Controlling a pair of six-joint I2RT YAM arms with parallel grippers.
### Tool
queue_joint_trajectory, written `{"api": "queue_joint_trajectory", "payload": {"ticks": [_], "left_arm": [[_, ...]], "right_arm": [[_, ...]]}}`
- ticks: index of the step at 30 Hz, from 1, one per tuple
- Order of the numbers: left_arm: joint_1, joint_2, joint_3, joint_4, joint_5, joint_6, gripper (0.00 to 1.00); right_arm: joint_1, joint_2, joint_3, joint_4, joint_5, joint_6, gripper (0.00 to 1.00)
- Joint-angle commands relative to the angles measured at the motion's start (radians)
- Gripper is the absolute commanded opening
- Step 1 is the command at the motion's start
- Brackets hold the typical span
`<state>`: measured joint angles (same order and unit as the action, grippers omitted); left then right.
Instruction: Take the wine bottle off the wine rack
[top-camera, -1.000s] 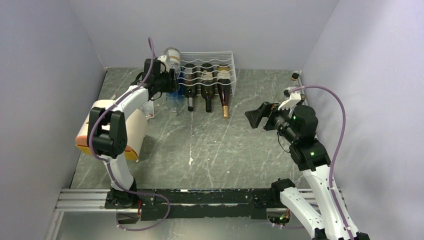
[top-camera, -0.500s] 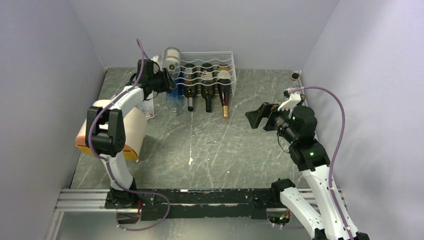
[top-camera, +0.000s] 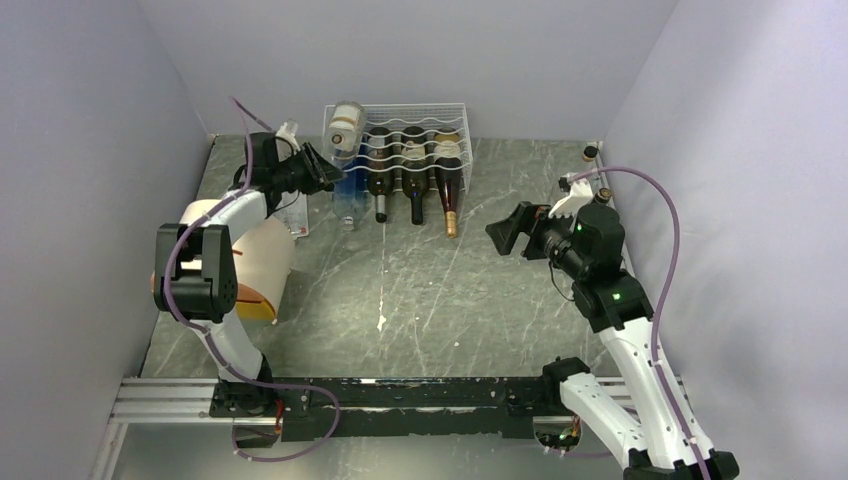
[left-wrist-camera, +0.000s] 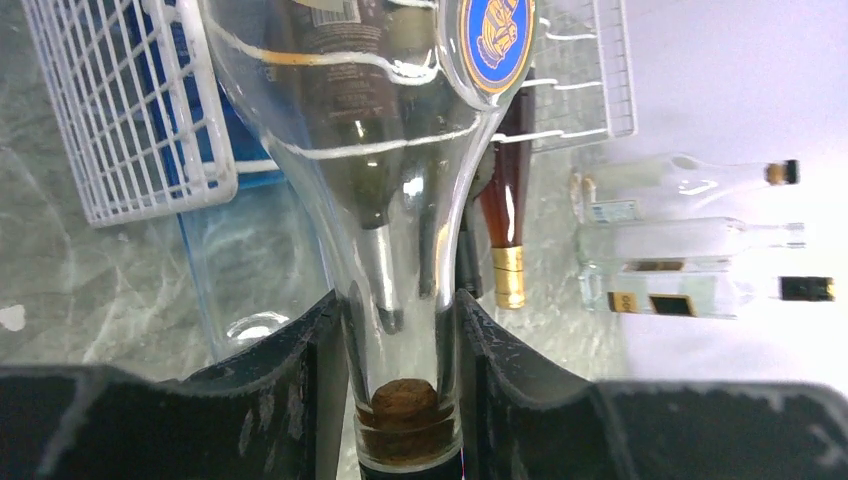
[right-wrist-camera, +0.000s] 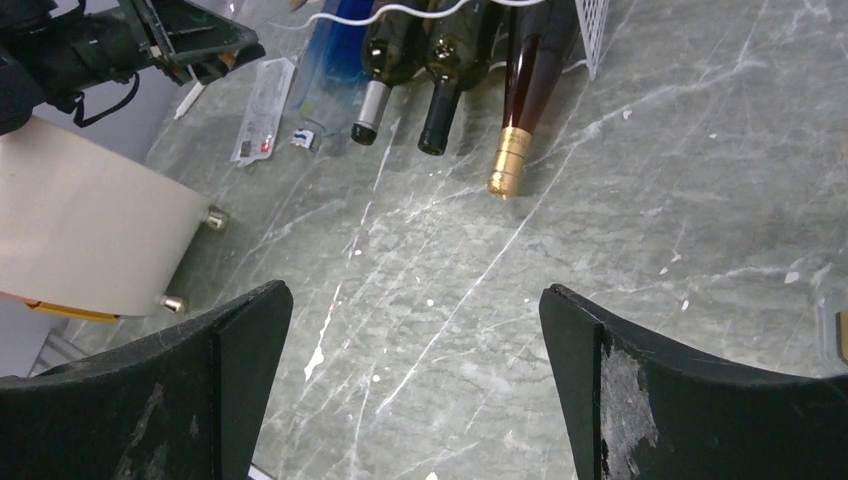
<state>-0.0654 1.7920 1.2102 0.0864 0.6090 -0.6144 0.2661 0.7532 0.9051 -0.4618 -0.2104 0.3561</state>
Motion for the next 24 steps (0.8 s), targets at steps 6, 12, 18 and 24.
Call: {"api": "queue_joint_trajectory", "payload": {"ticks": [6,12,18,24], "left_arm": [[0.025,-0.064,-0.064,0.372,0.258,-0.171,0.07],[0.029,-0.049,-0.06,0.43,0.29,-0.231,0.07],[0.029,-0.022,-0.029,0.427,0.292,-0.275,0.07],[0.029,-0.009,-0.002,0.384,0.285,-0.292,0.07]], "right_arm": [[0.002,0.017,0.0,0.024,-0.039,0.027,1.0],[0.003,0.025,0.003,0.02,-0.041,0.032,1.0],[0.002,0.025,0.002,0.015,-0.037,0.035,1.0],[0.002,0.034,-0.008,0.022,-0.041,0.045,1.0]]}}
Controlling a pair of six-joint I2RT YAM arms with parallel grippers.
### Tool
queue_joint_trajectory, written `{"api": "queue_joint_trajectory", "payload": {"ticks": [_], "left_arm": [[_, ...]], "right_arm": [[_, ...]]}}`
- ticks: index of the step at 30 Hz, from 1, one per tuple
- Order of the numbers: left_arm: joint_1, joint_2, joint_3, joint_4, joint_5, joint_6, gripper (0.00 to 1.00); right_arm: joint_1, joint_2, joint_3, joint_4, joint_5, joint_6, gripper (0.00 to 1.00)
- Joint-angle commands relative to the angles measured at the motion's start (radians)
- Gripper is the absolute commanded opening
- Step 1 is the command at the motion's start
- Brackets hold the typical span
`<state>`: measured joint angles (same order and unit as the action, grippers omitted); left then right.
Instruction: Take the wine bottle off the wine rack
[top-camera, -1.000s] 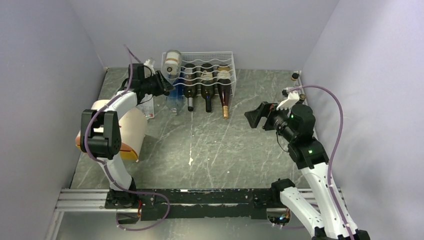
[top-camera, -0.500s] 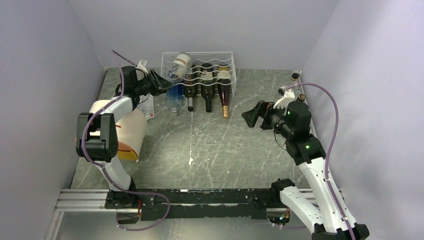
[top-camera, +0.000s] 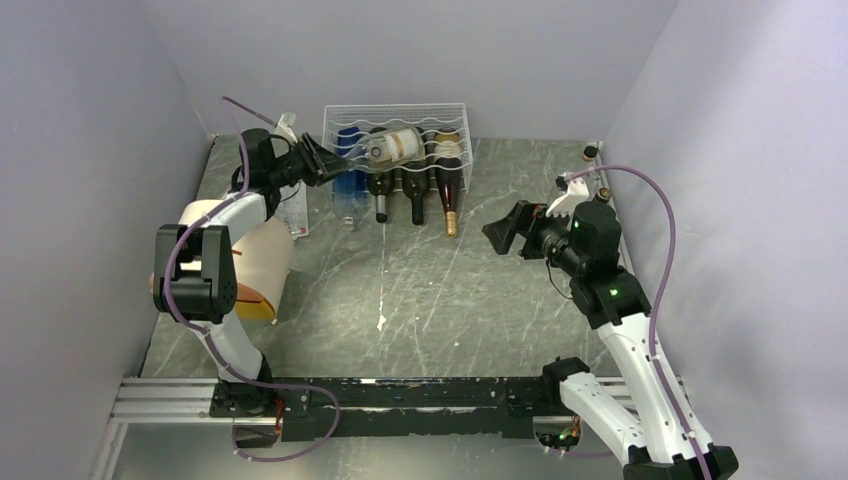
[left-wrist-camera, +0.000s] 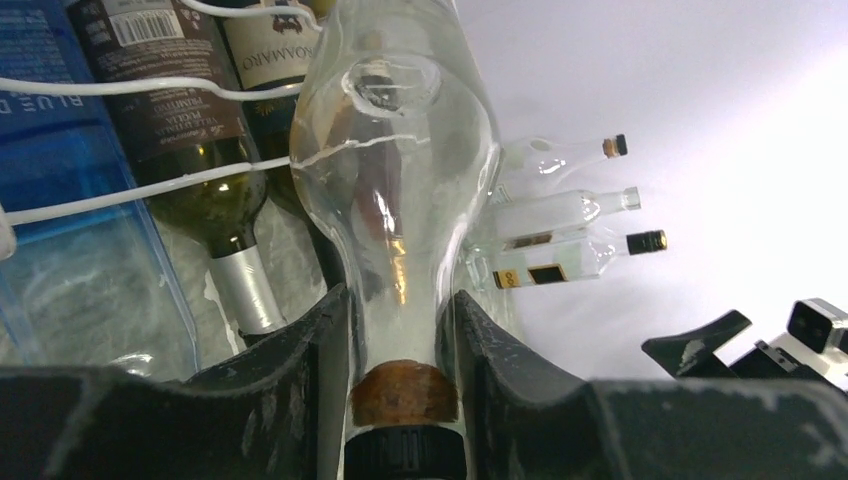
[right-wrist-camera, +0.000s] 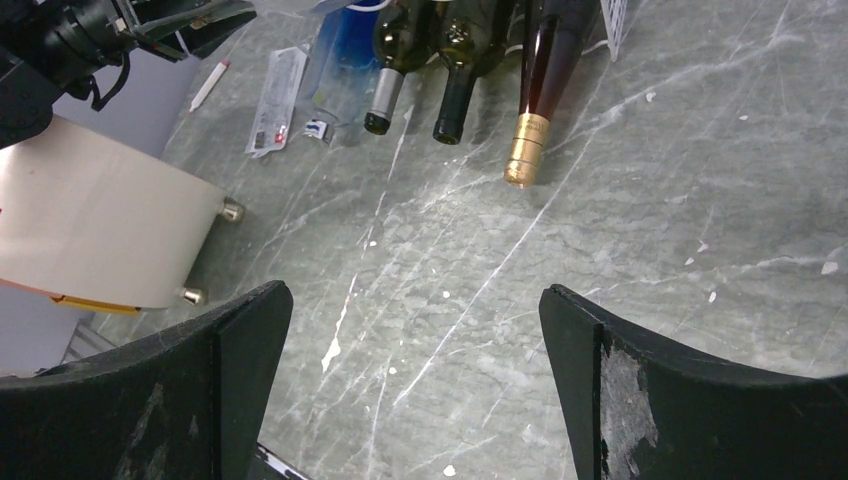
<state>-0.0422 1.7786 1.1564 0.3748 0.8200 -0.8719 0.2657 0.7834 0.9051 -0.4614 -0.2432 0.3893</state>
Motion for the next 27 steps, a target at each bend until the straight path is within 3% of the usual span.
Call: {"api": "queue_joint_trajectory", "payload": {"ticks": [1,18,27], "left_arm": [[0.005,0.007,0.061,0.075,0.071,-0.036,0.07],[0.007,0.011,0.159,-0.123,0.008,0.008,0.07],[-0.016,-0.044,0.164,-0.298,-0.052,0.167,0.07]], "right_arm": [[0.004,0.005,-0.008,0.022,-0.009,0.012,1.0],[0.023,0.128,0.004,0.065,-0.061,0.012,1.0],[0.21,0.242,0.005,0.154,0.054,0.048,1.0]]}}
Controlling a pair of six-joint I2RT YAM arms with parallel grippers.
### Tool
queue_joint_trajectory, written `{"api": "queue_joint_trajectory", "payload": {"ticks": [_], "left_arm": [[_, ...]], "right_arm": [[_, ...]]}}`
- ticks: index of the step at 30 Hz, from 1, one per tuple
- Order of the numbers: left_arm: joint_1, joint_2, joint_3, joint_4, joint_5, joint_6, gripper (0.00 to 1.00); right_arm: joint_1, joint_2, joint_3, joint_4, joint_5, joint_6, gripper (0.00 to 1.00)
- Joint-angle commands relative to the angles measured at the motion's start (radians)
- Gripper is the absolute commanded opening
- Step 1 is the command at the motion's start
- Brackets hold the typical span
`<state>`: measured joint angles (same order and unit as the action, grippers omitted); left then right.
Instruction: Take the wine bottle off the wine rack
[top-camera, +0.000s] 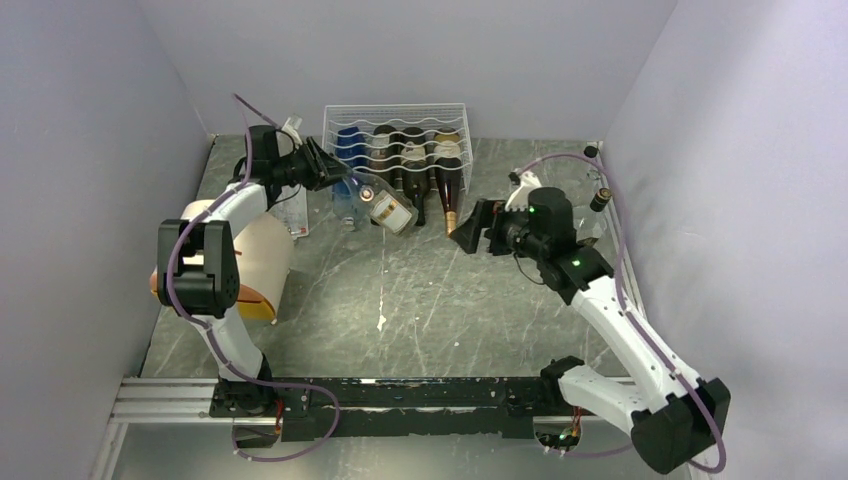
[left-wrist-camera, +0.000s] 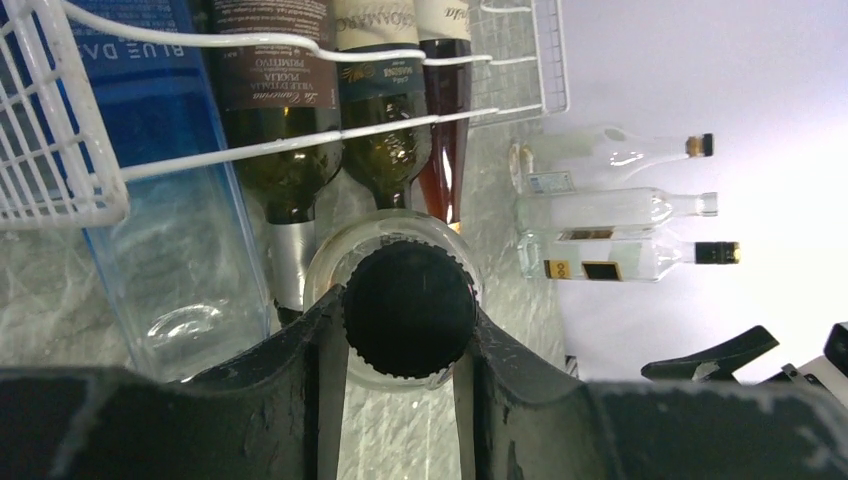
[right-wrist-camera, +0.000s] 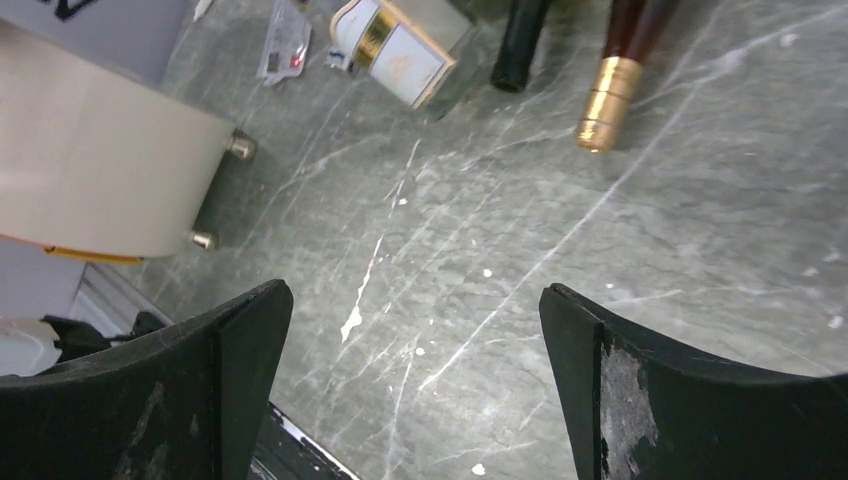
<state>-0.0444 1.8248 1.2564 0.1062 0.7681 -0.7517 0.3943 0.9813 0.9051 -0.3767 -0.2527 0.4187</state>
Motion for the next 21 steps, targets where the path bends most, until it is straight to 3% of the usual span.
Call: {"api": "queue_joint_trajectory", "payload": {"ticks": [1,8,21], "left_arm": [[-0.018,-0.103,0.06,-0.05,-0.014,0.068,0.07],[-0.077,-0.235,0.003,-0.168,-0.152,0.213,0.07],[-0.294,-0.442,-0.06,-0.388,-0.418,0.482,0.07]], "right_arm": [[0.092,0.06,0.008,0.077,0.07,0.023,1.0],[0.167,0.117,0.019,0.111,0.098,0.037,1.0],[0.18,0.129,0.016,0.095,0.075,-0.012,1.0]]}}
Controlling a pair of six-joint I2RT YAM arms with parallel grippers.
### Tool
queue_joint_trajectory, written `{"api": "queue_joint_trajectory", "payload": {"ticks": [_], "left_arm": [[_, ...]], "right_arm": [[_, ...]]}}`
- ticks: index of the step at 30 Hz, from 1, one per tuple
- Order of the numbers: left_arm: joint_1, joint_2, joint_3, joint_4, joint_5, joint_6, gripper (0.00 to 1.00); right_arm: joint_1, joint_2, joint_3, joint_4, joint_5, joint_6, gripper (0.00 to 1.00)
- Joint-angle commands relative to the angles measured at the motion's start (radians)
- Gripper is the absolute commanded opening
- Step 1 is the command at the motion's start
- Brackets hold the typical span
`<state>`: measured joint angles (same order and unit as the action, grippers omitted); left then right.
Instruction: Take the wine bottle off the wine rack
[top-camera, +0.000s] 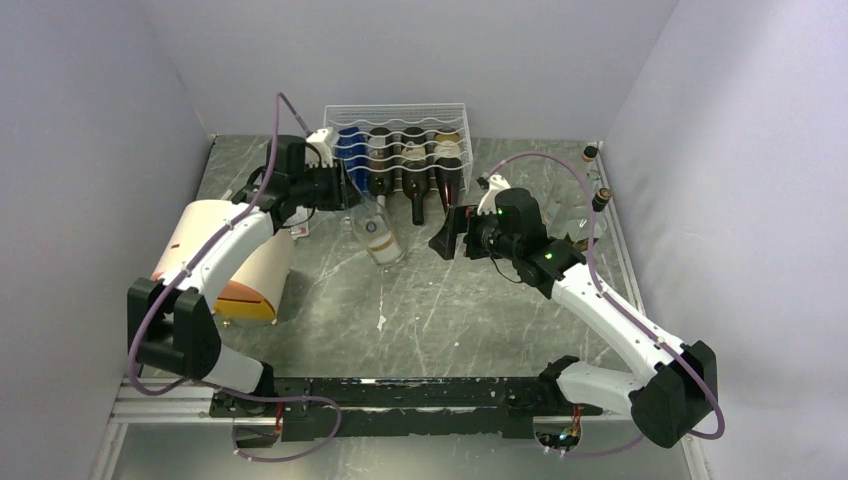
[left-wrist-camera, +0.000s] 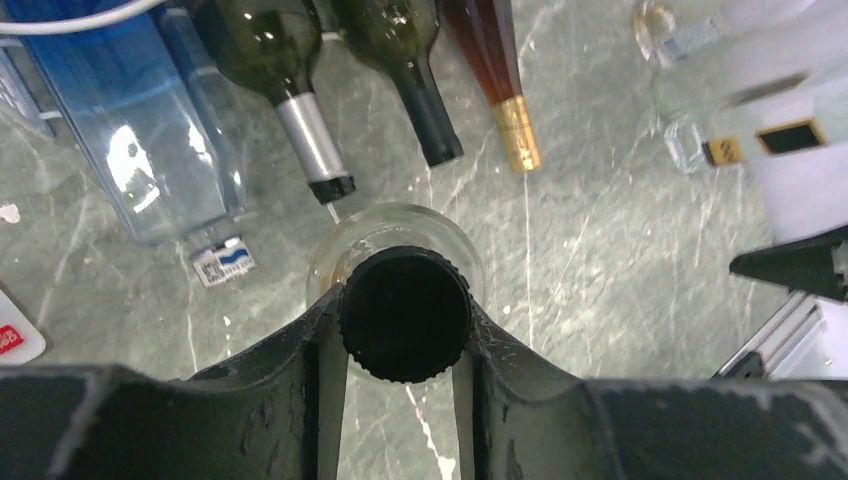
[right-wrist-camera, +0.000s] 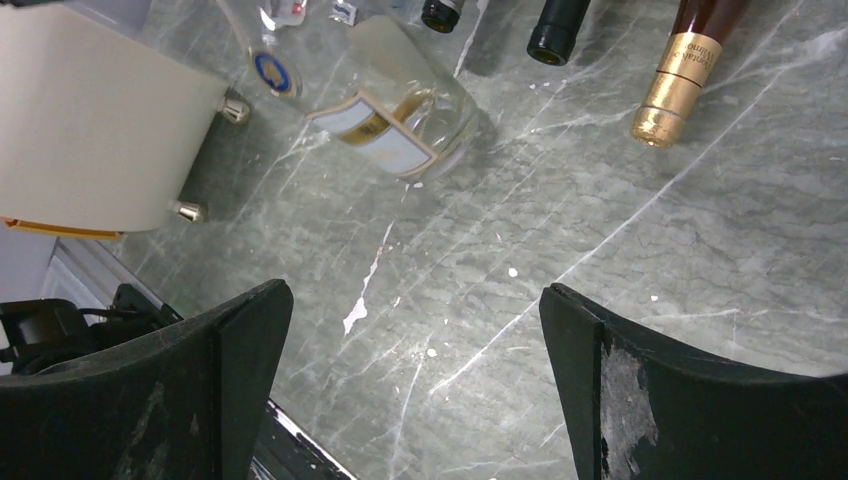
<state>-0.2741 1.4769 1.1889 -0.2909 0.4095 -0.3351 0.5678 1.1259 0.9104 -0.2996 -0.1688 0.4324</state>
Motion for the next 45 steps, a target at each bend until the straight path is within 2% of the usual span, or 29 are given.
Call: {"api": "queue_joint_trajectory", "payload": {"ticks": [1,8,14,21,24,27,35,39,42,45], "left_arm": [[-0.088,-0.106,0.004,-0.004,-0.084,0.081,0.07],[-0.237,-0.195,-0.056,-0.04,-0.266,0.156,0.07],[-0.305,-0.213,-0.089,-0.056,-0.329,0.177,0.16],[-0.342,-0.202,-0.079,-0.055,-0.32,0.182,0.41],[-0.342,-0.216,-0.091,-0.042,-0.309,0.179,0.52],[-0.342,-0.237,-0.102,-0.027,-0.296,0.18,0.69],[-0.34,-0.282,-0.048,-0.052,-0.255,0.214,0.8],[-0.34,-0.303,0.07,-0.081,-0.333,0.274,0.86],[-0.338,-0.305,0.181,-0.057,-0.472,0.319,0.91],[-0.338,-0.319,0.217,0.044,-0.637,0.341,0.94]], "right_arm": [[0.006,-0.015,0.009,0.016,-0.008,-0.024,1.0],[0.006,0.0,0.013,-0.006,-0.006,-0.027,1.0],[0.006,-0.011,0.003,-0.007,0.01,-0.036,1.0],[0.007,-0.01,0.002,-0.016,0.026,-0.04,1.0],[0.006,-0.008,0.008,-0.042,0.099,-0.005,1.0],[0.007,-0.031,-0.017,-0.027,0.113,-0.01,1.0],[0.007,-0.048,-0.003,-0.026,-0.023,-0.074,1.0],[0.011,-0.047,0.016,-0.017,-0.084,-0.121,1.0],[0.034,-0.019,0.053,-0.018,-0.089,-0.134,1.0],[0.088,0.031,0.111,-0.01,-0.061,-0.138,1.0]]}}
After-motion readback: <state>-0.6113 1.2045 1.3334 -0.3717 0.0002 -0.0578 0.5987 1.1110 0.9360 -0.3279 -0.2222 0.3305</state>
